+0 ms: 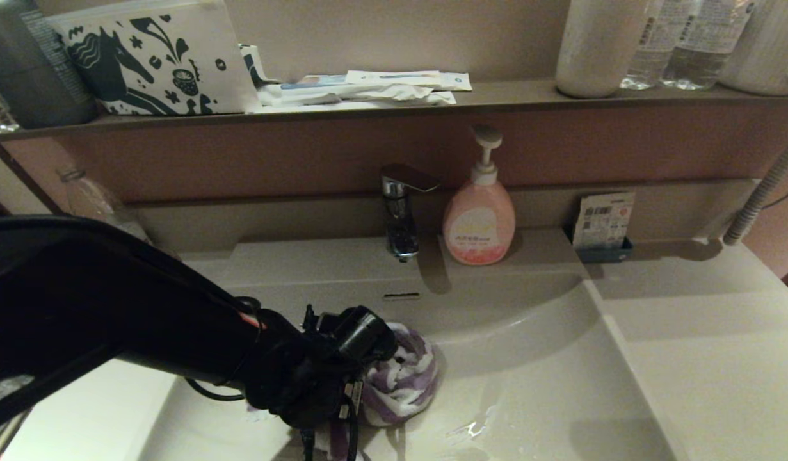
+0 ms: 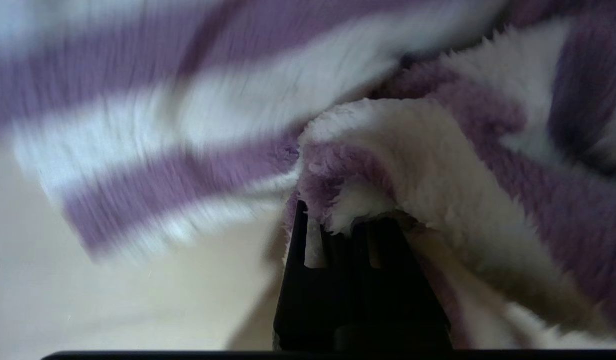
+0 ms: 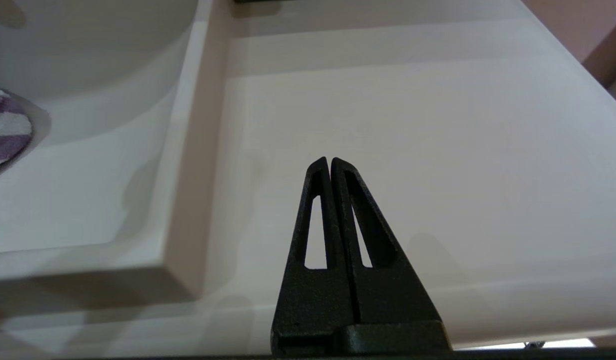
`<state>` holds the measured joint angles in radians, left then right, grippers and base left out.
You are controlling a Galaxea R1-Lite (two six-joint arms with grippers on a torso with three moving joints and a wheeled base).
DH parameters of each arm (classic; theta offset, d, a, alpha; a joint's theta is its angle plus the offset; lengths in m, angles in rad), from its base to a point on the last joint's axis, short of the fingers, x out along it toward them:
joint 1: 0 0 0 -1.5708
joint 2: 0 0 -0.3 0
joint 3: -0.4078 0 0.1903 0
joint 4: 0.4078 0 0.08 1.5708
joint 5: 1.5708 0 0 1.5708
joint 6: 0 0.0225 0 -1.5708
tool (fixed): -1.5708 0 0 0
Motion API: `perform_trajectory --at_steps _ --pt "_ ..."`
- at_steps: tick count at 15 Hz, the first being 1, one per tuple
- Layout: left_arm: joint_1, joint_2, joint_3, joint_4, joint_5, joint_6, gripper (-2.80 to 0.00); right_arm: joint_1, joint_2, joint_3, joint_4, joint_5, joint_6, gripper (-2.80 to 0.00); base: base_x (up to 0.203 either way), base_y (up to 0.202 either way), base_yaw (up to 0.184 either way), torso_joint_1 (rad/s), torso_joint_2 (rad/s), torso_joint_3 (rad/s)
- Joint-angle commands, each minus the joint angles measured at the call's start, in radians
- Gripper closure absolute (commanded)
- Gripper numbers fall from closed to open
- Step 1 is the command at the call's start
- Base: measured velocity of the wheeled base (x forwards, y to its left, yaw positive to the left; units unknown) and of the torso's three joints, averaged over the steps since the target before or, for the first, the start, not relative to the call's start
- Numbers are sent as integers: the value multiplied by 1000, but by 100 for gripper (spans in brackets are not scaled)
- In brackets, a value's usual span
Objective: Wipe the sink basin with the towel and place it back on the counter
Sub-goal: Wipe the sink
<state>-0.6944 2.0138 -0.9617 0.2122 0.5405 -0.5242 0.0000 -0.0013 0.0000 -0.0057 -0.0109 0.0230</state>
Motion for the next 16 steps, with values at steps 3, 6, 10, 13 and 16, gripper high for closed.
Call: perform_trajectory --at_steps 3,6,10,13,16 --pt "92 52 19 -208 -23 120 0 0 1 0 0 0 0 0 0 0 0 0 0 0" --pt "111 43 23 -253 -23 121 0 0 1 0 0 0 0 0 0 0 0 0 0 0" --pt "94 -19 137 -252 -19 131 0 0 1 0 0 0 0 0 0 0 0 0 0 0" --pt "73 -162 194 -197 -22 132 0 0 1 0 0 0 0 0 0 0 0 0 0 0" --pt "27 -378 198 -25 -15 127 0 0 1 0 0 0 0 0 0 0 0 0 0 0"
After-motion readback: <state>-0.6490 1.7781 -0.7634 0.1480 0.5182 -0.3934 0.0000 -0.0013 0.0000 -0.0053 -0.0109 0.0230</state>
